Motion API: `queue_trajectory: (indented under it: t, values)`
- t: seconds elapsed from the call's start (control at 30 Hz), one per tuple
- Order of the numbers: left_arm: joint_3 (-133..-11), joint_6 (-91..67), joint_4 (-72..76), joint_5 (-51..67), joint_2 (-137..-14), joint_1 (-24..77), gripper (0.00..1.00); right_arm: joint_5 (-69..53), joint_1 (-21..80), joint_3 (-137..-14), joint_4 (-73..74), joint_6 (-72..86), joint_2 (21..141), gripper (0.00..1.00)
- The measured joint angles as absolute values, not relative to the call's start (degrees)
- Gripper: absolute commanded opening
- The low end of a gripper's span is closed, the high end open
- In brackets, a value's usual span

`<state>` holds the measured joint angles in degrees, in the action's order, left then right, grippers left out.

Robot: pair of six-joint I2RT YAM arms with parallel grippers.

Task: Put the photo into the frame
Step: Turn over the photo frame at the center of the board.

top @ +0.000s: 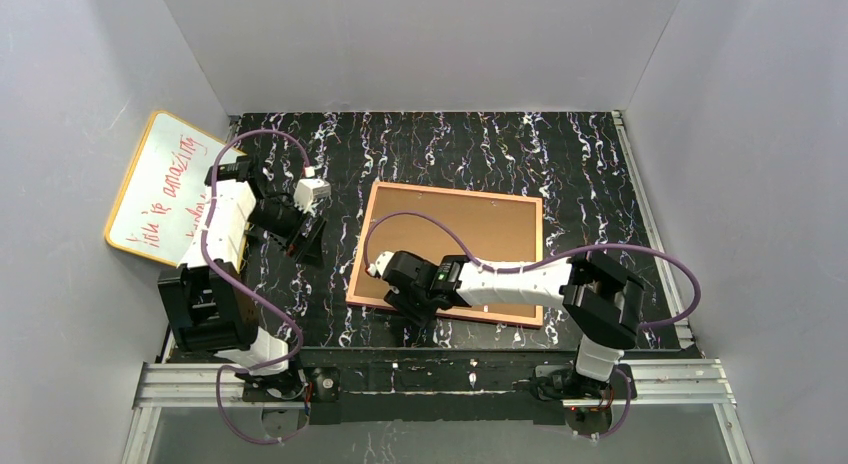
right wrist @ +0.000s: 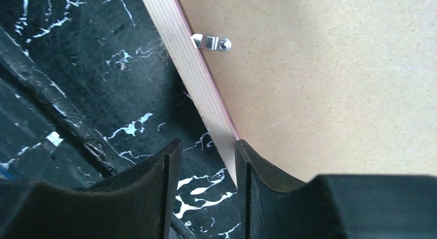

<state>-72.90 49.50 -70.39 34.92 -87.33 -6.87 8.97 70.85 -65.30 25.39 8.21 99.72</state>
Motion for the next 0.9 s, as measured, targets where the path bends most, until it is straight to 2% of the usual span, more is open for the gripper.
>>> queue_trajectory:
  t: [0.37, 0.6, 0.7, 0.8, 0.9]
  values:
    - [-72.9, 49.6, -70.8, 35.0, -86.8, -6.9, 0.98, 14.9, 71.1, -64.6, 25.5, 6.3, 99.9, 0.54]
    - [-73.1, 49.3, -70.8, 35.1, -87.0, -6.9, 0.98, 15.4, 71.3, -63.9, 25.5, 5.5, 99.9, 0.49]
    - [-73.8, 48.9, -70.9, 34.9, -87.1, -6.9, 0.98, 14.7, 71.3, -63.9, 25.5, 5.4, 100.0, 0.40]
    - [-74.5, 48.9, -70.6, 35.0, -87.5, -6.9, 0.98, 13.9, 71.3, -63.9, 25.4, 5.5, 100.3, 0.23]
    - [-74.4, 49.9, -70.3, 35.8, -87.3, -6.9, 0.98, 14.1, 71.5, -63.9, 25.1, 3.5, 100.3, 0.20]
